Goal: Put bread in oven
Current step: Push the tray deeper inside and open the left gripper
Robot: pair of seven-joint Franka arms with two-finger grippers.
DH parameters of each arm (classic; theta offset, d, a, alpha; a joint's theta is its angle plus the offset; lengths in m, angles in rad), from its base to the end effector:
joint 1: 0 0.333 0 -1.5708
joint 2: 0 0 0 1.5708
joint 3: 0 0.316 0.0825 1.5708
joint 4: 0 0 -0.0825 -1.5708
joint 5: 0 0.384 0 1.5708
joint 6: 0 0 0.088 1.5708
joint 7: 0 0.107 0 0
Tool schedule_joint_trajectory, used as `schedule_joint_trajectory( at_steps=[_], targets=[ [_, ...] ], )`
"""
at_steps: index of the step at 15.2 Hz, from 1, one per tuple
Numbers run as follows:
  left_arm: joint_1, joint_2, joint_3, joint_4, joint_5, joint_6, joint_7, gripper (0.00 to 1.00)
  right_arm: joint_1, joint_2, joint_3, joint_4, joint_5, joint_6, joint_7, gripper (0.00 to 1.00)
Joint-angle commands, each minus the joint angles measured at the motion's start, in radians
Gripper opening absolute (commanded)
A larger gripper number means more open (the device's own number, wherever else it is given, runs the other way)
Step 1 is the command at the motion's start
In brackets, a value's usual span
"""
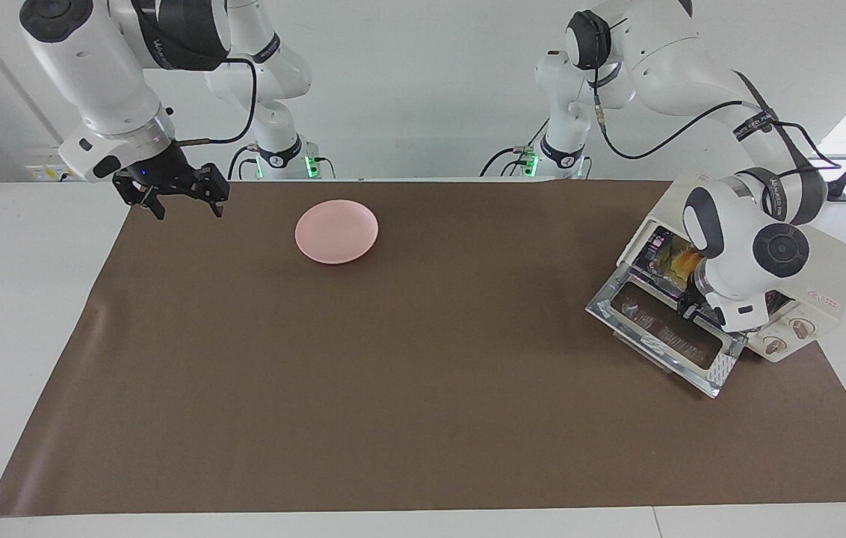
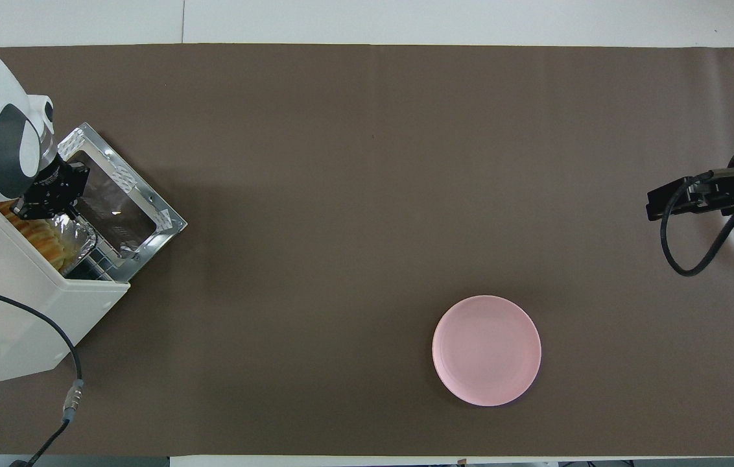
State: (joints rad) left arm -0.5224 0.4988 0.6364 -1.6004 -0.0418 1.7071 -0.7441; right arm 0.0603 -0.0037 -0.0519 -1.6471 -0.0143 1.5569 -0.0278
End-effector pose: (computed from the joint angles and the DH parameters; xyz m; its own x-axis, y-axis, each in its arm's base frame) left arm 0.6363 0.0193 0.3683 0.6499 0.7588 -0.0436 0.6926 -0.6149 -0.3771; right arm 0.5487 0.0030 0.5895 0.9956 0.0360 -0.0868 0.0371 -0.9992 0.0117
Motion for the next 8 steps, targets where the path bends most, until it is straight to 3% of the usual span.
schedule_joint_trajectory(
  at_steps=[1,5,6,7,8],
  targets=[
    [-0.008,-0.039,0.003,-0.043,0.0,0.025,-0.017,0.0,-0.005,-0.016,0.006,-0.011,-0.004,-0.012,0.011,1.0],
    [-0.007,-0.037,0.003,-0.041,-0.001,0.028,-0.012,0.0,-0.007,-0.016,0.006,-0.01,-0.004,-0.012,0.011,1.0],
    [-0.005,-0.037,0.003,-0.039,-0.001,0.028,-0.011,0.34,-0.007,-0.016,0.006,-0.011,-0.004,-0.012,0.009,1.0],
    [-0.007,-0.037,0.003,-0.039,0.0,0.029,-0.008,0.99,-0.005,-0.016,0.006,-0.01,-0.004,-0.012,0.009,1.0],
    [-0.008,-0.037,0.003,-0.038,0.0,0.029,-0.009,1.0,-0.005,-0.016,0.006,-0.01,-0.004,-0.012,0.009,1.0]
  ],
)
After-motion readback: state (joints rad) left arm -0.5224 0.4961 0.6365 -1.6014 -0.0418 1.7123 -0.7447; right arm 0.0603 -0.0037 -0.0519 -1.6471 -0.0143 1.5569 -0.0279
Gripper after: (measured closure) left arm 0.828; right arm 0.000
